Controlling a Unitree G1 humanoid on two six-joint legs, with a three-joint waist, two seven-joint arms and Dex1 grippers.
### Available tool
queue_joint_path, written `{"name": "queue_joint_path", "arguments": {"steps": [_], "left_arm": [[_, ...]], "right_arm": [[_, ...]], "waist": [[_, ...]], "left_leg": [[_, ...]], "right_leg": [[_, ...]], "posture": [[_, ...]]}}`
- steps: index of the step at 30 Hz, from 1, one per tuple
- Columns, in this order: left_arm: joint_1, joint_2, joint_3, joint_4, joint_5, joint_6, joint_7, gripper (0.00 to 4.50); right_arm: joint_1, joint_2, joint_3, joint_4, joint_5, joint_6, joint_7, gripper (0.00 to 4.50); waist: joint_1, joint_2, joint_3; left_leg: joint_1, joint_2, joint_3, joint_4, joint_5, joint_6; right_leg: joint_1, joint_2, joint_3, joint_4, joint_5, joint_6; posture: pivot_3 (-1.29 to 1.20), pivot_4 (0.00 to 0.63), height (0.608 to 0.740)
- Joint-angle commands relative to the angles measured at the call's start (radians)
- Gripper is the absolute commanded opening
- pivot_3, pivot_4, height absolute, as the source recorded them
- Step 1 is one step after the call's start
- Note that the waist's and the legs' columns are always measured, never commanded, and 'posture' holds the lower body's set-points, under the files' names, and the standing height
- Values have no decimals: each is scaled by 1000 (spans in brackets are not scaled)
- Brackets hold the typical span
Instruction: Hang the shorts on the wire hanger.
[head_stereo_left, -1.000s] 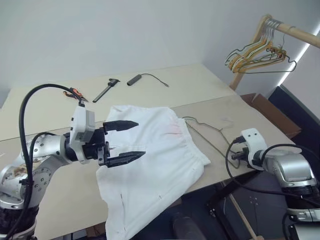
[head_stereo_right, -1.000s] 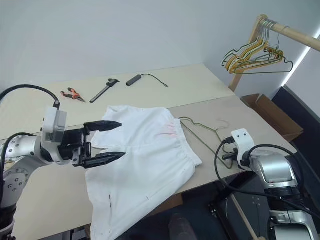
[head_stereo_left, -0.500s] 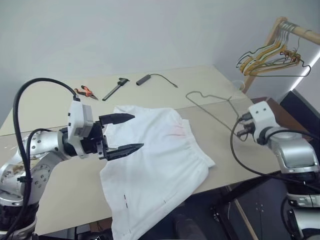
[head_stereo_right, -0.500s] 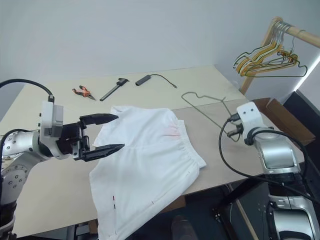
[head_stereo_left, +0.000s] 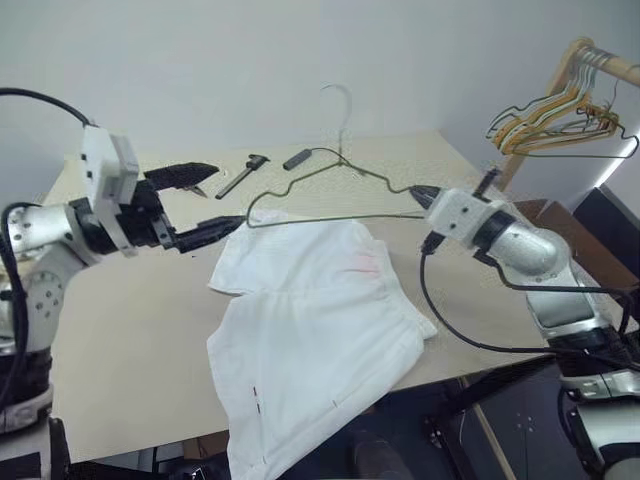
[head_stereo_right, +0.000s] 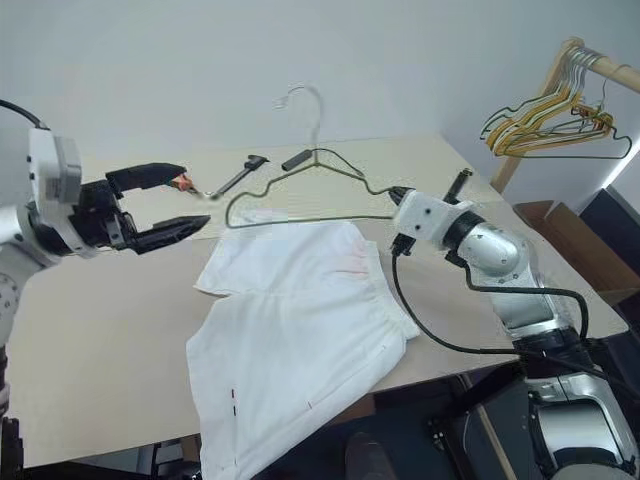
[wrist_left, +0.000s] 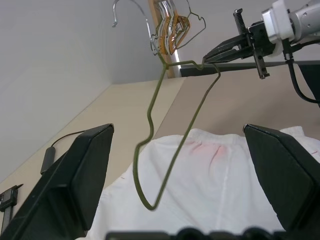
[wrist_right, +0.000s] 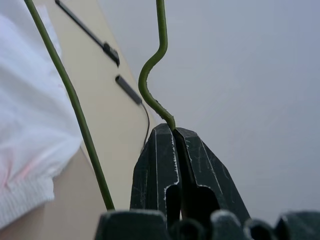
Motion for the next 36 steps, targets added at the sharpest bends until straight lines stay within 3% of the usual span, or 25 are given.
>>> {"name": "queue_joint_path", "arguments": {"steps": [1, 15, 18, 25, 31, 34, 36], "left_arm": [[-56, 16, -26, 41, 32, 3, -23, 4500], [-167, 30, -221, 168, 173, 50, -167, 4500], [-168, 26, -244, 175, 190, 48, -198, 3920], [-181, 5, -261, 201, 226, 39, -210, 1676], [-200, -18, -255, 221, 230, 31, -228, 27], [-205, -26, -251, 234, 234, 13, -236, 27], [-204, -26, -251, 240, 235, 7, -250, 0]], "right_arm": [[-65, 14, -12, 15, -7, -135, 9, 41], [-163, 80, -17, 46, -5, -227, 58, 41], [-176, 80, -18, 54, -25, -235, 52, 0], [-180, 69, -29, 55, -50, -244, 46, 0], [-181, 55, -35, 54, -59, -260, 48, 0], [-177, 40, -34, 58, -62, -273, 59, 0], [-171, 29, -34, 53, -48, -277, 79, 543]], "waist": [[5, 0, 0], [30, 0, 0], [32, 0, 0], [31, 0, 0], [28, 0, 0], [25, 0, 0], [21, 0, 0]], "left_leg": [[0, 0, 0, 0, 0, 0], [0, 0, 1, 0, 0, 0], [0, 0, 1, 0, 0, 0], [-1, 0, 1, 1, 0, 0], [-1, 0, 1, 1, 0, 0], [-1, 0, 1, 1, 0, 0], [-1, 0, 1, 1, 0, 0]], "right_leg": [[0, 0, 0, 0, 0, 0], [-1, 0, -1, 2, 0, 0], [-1, 0, -1, 3, 0, 0], [-2, 0, -1, 9, 0, -1], [-3, 0, -1, 9, 0, -1], [-3, 0, 0, 9, 0, -1], [-3, 0, 0, 9, 0, -1]], "posture": [[-45, 0, 740], [-46, 0, 740], [-55, 0, 740], [-74, 0, 740], [-89, 0, 740], [-97, 0, 740], [-102, 0, 740]]}}
